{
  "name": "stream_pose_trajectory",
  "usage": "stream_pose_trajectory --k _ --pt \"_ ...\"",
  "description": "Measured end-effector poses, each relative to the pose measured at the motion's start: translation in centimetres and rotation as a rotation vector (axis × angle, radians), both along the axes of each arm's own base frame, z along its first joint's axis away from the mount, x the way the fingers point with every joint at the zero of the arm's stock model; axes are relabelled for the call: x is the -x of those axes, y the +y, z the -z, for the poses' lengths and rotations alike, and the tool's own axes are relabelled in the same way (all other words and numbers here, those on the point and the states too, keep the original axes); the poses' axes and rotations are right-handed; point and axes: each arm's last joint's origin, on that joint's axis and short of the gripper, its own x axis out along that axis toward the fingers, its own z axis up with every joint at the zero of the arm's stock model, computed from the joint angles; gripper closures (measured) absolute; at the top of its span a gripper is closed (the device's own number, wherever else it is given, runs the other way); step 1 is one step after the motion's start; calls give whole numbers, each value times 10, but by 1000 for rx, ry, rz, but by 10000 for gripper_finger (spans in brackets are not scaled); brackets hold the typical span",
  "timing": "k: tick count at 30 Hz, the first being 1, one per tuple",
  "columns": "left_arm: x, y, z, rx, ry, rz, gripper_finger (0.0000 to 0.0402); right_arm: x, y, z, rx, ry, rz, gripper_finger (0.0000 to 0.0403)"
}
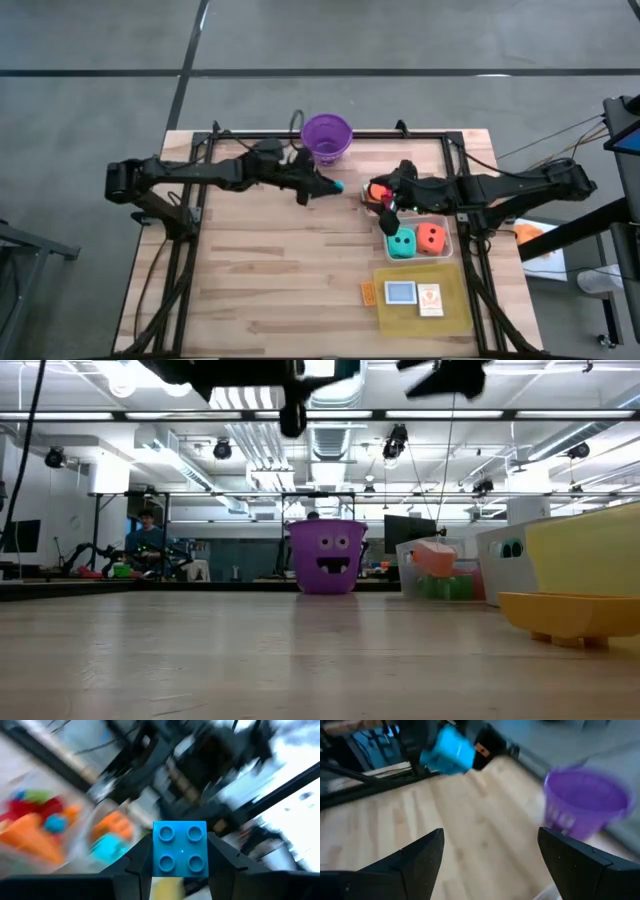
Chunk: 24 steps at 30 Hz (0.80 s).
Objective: Pick & Place Toys
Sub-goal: Put the blue game piece into the transparent bin
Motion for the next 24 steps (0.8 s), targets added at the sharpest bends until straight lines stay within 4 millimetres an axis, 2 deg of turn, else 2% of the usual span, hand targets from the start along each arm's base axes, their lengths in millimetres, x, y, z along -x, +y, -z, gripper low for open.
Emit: stream_pose_trajectory --k 5,11,19,24 --pt "3 0 -25 166 -172 3 277 -19 17 -34 301 21 -28 87" --pt "5 0 -35 264 -256 15 277 -45 33 -73 489 20 40 87" --pt "6 0 -40 322 -298 22 277 -72 44 -89 567 43 31 87" --pt "6 0 -40 339 -299 16 277 -82 45 -91 617 77 146 87"
